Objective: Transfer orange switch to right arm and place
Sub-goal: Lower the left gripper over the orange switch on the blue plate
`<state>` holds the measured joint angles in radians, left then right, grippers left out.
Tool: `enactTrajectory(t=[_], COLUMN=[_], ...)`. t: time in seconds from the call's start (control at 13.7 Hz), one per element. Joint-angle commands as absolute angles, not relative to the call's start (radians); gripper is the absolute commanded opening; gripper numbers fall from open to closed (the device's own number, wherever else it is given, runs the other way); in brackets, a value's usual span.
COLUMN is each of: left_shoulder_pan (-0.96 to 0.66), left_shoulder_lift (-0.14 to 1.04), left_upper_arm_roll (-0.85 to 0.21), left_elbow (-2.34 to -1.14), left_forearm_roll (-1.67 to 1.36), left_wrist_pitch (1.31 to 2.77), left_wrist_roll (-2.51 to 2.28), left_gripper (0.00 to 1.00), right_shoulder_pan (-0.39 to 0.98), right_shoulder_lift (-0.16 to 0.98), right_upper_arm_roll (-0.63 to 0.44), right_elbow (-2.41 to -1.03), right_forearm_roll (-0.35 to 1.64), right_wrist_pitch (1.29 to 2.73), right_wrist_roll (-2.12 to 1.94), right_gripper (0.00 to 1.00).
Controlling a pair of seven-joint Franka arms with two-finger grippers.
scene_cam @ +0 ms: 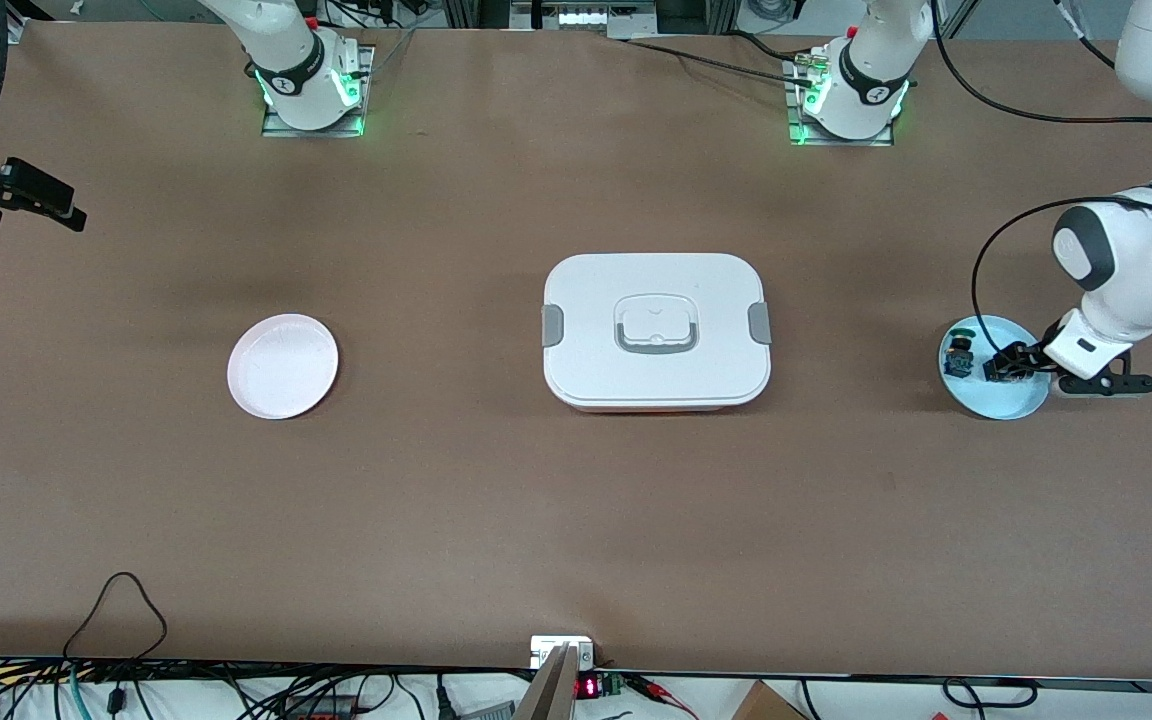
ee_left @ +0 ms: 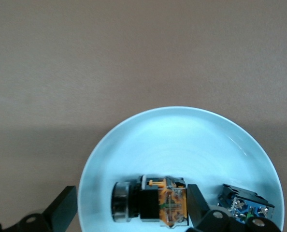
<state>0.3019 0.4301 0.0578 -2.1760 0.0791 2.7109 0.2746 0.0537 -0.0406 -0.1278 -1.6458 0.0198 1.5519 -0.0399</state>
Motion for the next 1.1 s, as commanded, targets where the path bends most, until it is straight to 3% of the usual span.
enactTrajectory(t=[0.0,0.44,0.66,0.8,0.88,1.02], left_shoulder_pan=[0.310,0.322,0.325,0.325,0.325,0.325], left_shoulder_lift=[0.414,0.439,0.454,0.456,0.454,0.428], left_upper_arm_roll=[0.048,0.040,0.038,0.038,0.038,0.035], left_elbow=[-2.184,-2.197,-2.195,-2.195,-2.186,-2.172], left_forearm_roll=[0.089,0.086,0.086,0.084,0.081,0.077], left_wrist_pitch=[2.717,2.717,2.717,2.701,2.676,2.648], left_wrist_roll=[0.281,0.281,0.281,0.278,0.276,0.278], left_gripper=[1.00,1.00,0.80,0.47,0.34,0.31], right_shoulder_pan=[0.041,0.041,0.041,0.041,0.041,0.041], right_shoulder_lift=[-0.041,-0.041,-0.041,-0.040,-0.040,-0.040], right_upper_arm_roll=[-0.115,-0.115,-0.115,-0.115,-0.115,-0.114], right_elbow=[-1.632,-1.634,-1.634,-1.634,-1.634,-1.634], right_forearm_roll=[0.006,0.006,0.006,0.006,0.006,0.006], right_wrist_pitch=[1.536,1.536,1.536,1.536,1.536,1.536], right_wrist_roll=[-0.031,-0.031,-0.029,-0.031,-0.029,-0.029], right_gripper=[1.00,1.00,1.00,1.00,1.00,1.00])
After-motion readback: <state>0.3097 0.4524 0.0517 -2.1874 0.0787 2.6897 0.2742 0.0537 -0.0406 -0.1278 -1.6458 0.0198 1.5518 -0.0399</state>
